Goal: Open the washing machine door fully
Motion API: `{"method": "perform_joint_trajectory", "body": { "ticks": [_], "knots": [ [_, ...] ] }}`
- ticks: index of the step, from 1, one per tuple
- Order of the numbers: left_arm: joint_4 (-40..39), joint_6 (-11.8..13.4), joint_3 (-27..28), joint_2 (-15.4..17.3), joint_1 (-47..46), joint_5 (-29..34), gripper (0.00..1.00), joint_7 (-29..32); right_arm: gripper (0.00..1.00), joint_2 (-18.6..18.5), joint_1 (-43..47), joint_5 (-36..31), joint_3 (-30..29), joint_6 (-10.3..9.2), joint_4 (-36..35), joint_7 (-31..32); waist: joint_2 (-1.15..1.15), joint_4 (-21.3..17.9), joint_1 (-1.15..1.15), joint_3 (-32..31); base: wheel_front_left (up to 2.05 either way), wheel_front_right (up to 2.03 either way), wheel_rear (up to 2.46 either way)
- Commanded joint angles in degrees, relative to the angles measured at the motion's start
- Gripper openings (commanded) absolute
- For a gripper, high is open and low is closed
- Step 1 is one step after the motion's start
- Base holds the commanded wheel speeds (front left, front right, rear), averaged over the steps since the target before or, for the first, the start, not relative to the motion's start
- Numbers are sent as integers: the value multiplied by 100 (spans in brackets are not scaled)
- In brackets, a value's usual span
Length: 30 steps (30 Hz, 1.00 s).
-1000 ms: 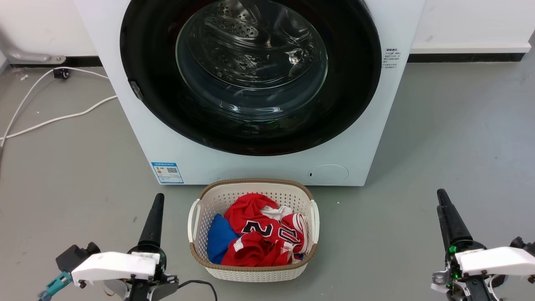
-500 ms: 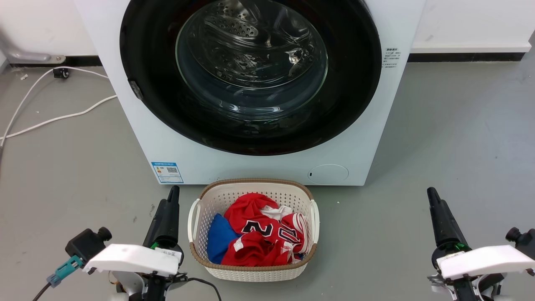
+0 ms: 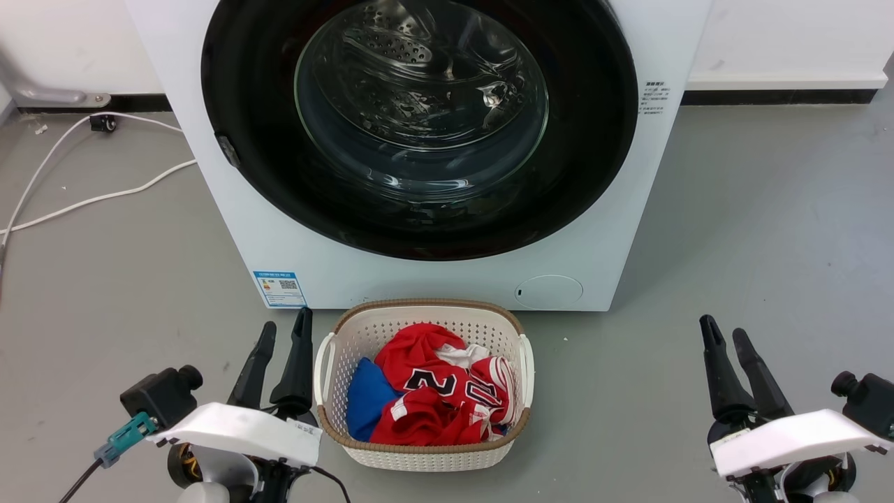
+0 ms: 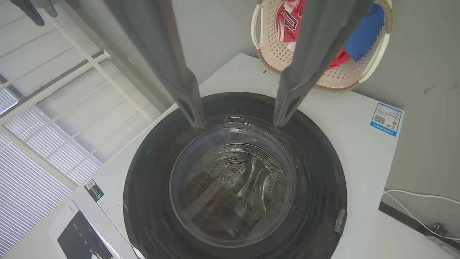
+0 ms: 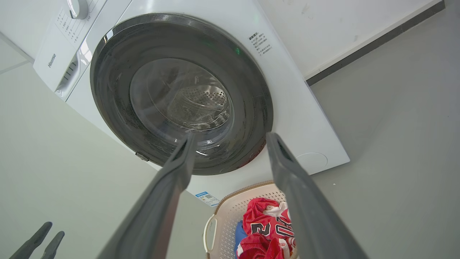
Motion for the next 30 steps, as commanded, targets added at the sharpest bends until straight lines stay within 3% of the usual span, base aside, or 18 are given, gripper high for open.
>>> {"method": "perform_joint_trajectory", "body": {
  "ticks": [1,14,30],
  "knots": [
    [-126,10,-49,42,-127,304,100,-68,100,-34,-37,-277,21,8,-116,-57,0,1,0,4,0,0,0],
    [-102,88,-313,172,-168,1405,100,-279,100,-6,72,-1390,60,9,-253,-112,0,27,0,-5,0,0,0],
    [9,200,-535,266,-212,2288,100,-498,100,67,204,-2328,-35,11,-429,-130,0,44,0,-28,0,0,0]
  ]
}}
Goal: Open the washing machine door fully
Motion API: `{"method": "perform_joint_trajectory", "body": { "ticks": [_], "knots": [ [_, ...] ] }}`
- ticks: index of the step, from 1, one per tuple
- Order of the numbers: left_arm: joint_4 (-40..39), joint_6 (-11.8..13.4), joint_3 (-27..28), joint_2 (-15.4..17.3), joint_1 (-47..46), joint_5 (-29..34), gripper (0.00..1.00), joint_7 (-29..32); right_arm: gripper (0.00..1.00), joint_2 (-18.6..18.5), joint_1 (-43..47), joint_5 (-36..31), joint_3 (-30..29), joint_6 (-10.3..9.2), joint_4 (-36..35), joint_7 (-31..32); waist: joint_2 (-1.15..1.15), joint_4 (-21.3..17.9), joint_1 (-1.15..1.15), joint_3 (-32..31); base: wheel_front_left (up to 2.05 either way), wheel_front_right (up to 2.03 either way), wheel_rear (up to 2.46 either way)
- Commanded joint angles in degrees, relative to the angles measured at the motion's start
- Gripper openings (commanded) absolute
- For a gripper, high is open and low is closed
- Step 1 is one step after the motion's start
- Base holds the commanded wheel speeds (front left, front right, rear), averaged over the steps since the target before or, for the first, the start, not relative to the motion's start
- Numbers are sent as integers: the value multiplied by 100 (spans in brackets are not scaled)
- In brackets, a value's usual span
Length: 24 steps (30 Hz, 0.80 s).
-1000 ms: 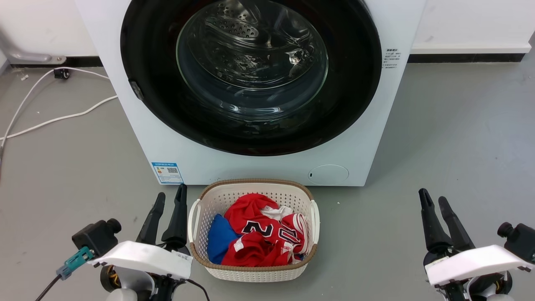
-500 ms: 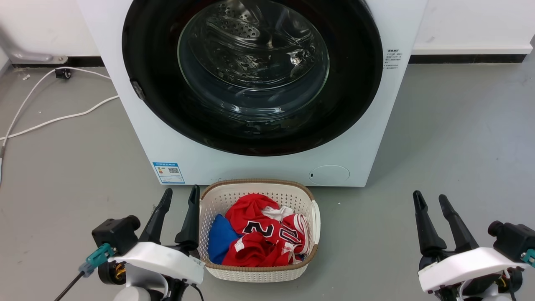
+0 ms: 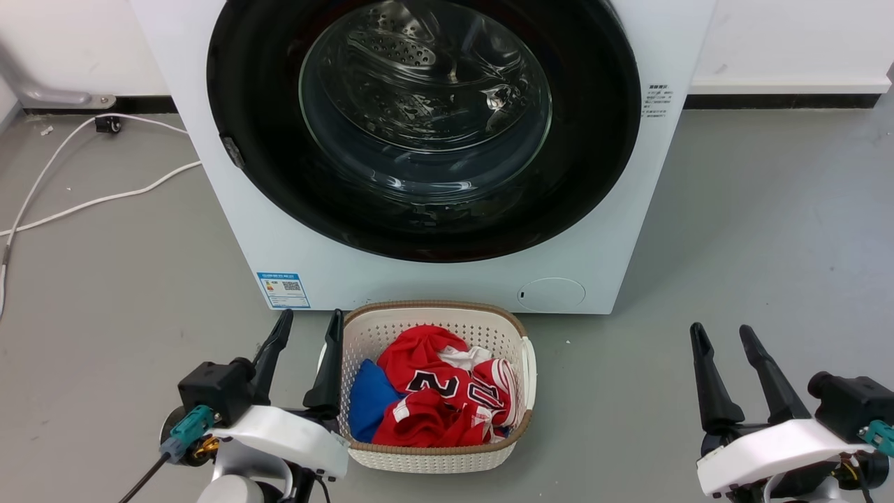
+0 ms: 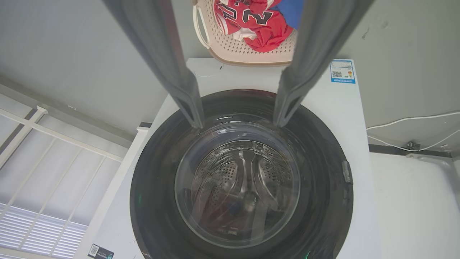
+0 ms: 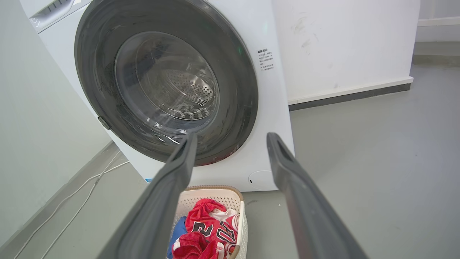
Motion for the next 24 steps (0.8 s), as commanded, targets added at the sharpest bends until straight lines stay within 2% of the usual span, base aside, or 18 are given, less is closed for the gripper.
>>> {"method": "perform_joint_trajectory", "body": {
  "ticks": [1,24],
  "knots": [
    [-23,30,-22,28,-101,145,100,-56,100,11,34,-151,-8,10,-82,-45,0,3,0,-1,0,0,0],
    [152,48,-95,17,-107,1102,100,-338,100,65,193,-1073,-16,13,-272,-132,0,19,0,4,0,0,0]
  ]
}}
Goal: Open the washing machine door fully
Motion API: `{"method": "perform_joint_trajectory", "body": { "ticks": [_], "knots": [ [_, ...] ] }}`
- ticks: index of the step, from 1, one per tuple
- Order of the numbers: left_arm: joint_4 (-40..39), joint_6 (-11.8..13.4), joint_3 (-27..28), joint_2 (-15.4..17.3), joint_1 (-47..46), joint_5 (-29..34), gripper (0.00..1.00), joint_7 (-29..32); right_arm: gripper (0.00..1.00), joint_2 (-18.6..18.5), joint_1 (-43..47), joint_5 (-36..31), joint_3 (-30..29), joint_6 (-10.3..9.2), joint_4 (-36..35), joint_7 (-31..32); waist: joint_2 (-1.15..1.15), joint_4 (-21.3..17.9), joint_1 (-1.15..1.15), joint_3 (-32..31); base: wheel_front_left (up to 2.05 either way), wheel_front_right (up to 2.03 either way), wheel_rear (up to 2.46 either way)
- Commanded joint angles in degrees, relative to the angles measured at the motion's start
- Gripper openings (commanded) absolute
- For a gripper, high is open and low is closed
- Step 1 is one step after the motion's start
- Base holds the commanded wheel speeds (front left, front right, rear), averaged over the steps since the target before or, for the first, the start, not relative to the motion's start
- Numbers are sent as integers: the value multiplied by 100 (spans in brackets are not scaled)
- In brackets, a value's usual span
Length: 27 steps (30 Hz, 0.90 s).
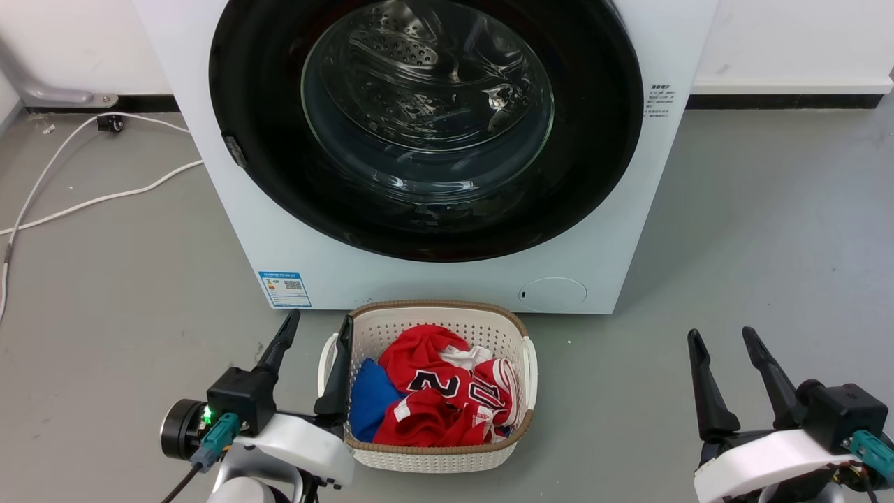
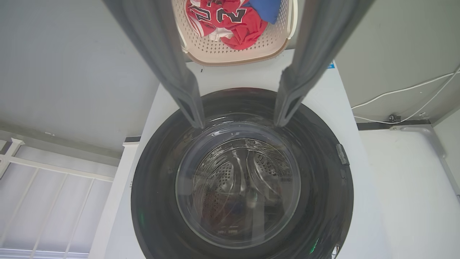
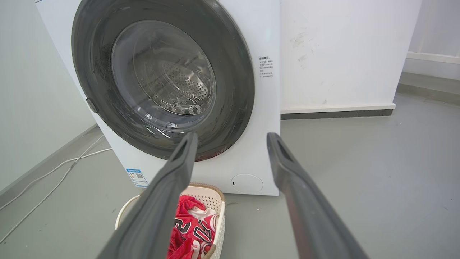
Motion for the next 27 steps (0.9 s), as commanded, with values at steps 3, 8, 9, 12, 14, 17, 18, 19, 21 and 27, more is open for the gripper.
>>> {"method": "perform_joint_trajectory", "body": {
  "ticks": [3,8,9,12,14,17,18,19,21,27],
  "knots": [
    [-33,-39,-16,-18,-90,163,100,-75,100,17,41,-151,17,12,-60,-55,0,5,0,2,0,0,0],
    [-27,-66,-8,-50,-83,336,100,-125,100,18,98,-260,-7,7,-90,-78,0,21,0,-4,0,0,0],
    [-17,-76,-5,-56,-81,365,100,-138,100,19,112,-287,-9,7,-93,-85,0,22,0,-6,0,0,0],
    [13,-98,32,-86,-76,416,100,-168,100,19,126,-373,-1,8,-107,-108,0,24,0,-9,0,0,0],
    [38,-106,54,-100,-61,455,100,-189,100,19,139,-444,7,8,-114,-126,0,24,0,-18,0,0,0],
    [60,-138,67,-117,-43,529,100,-216,100,20,150,-516,0,7,-113,-145,0,26,0,-22,0,0,0],
    [67,-139,68,-120,-41,557,100,-226,100,21,139,-541,2,7,-110,-158,0,27,0,-22,0,0,0],
    [85,-146,73,-125,-39,584,100,-238,100,21,137,-549,2,7,-106,-168,0,28,0,-22,0,0,0],
    [107,-159,94,-139,-44,578,100,-250,100,21,149,-548,4,7,-88,-176,0,29,0,-22,0,0,0],
    [180,-197,167,-173,-67,481,100,-240,100,21,162,-458,-7,7,-21,-204,0,25,0,-22,0,0,0]
  ]
}}
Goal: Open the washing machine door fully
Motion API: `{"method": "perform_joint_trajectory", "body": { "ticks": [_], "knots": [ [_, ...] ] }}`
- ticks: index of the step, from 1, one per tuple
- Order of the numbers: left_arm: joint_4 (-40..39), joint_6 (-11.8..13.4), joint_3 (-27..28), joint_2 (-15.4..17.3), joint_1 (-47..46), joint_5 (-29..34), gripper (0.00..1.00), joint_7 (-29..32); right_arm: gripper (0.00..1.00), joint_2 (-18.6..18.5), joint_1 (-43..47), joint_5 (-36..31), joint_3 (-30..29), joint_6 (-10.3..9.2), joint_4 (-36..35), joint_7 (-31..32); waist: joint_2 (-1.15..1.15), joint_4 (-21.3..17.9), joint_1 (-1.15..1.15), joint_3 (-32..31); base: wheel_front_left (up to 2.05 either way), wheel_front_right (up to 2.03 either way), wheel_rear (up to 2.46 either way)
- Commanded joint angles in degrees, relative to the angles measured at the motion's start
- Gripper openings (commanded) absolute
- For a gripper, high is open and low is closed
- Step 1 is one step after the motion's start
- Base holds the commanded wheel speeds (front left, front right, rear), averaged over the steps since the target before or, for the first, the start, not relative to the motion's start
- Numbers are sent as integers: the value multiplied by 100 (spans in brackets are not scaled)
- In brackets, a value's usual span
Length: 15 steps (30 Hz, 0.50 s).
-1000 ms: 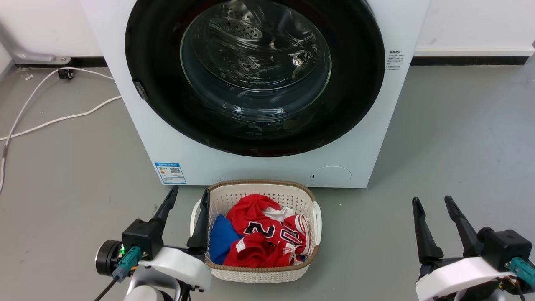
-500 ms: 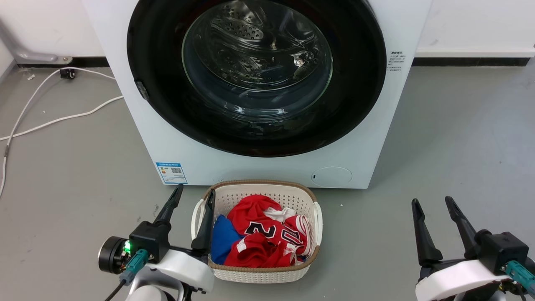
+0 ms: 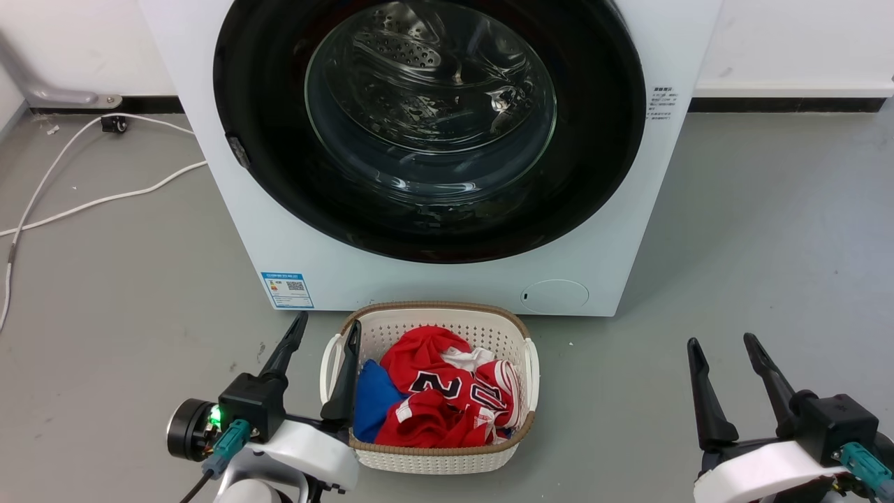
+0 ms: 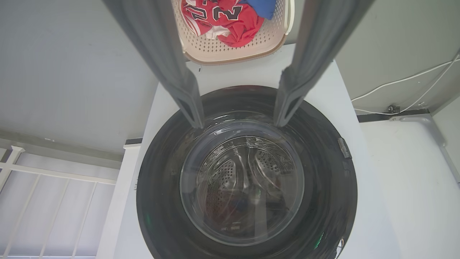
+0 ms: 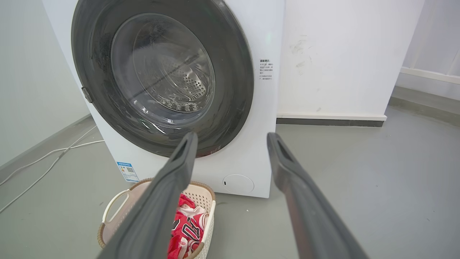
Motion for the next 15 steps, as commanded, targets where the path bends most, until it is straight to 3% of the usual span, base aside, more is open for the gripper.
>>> {"method": "perform_joint_trajectory", "body": {
  "ticks": [1,11,12,13,14,15],
  "knots": [
    [18,-18,36,-4,-64,-16,100,-17,100,19,41,52,2,-1,17,-32,0,-2,0,-2,0,0,0],
    [70,-48,98,-50,-57,-34,100,-16,100,20,4,88,-9,-1,67,-77,0,-3,0,-2,0,0,0],
    [75,-49,103,-54,-62,-29,100,-16,60,20,0,171,6,-1,79,-68,0,-4,0,1,0,0,0],
    [80,-46,111,-57,-69,-24,100,-16,27,20,-9,198,19,-1,87,-56,0,-4,0,4,0,0,0],
    [81,-42,118,-60,-77,-20,100,-16,3,20,-18,224,24,-1,89,-46,0,-3,0,7,0,0,0],
    [84,-44,125,-64,-82,-16,100,-16,0,20,-24,280,24,-1,98,-43,0,-3,0,9,0,0,0]
  ]
}}
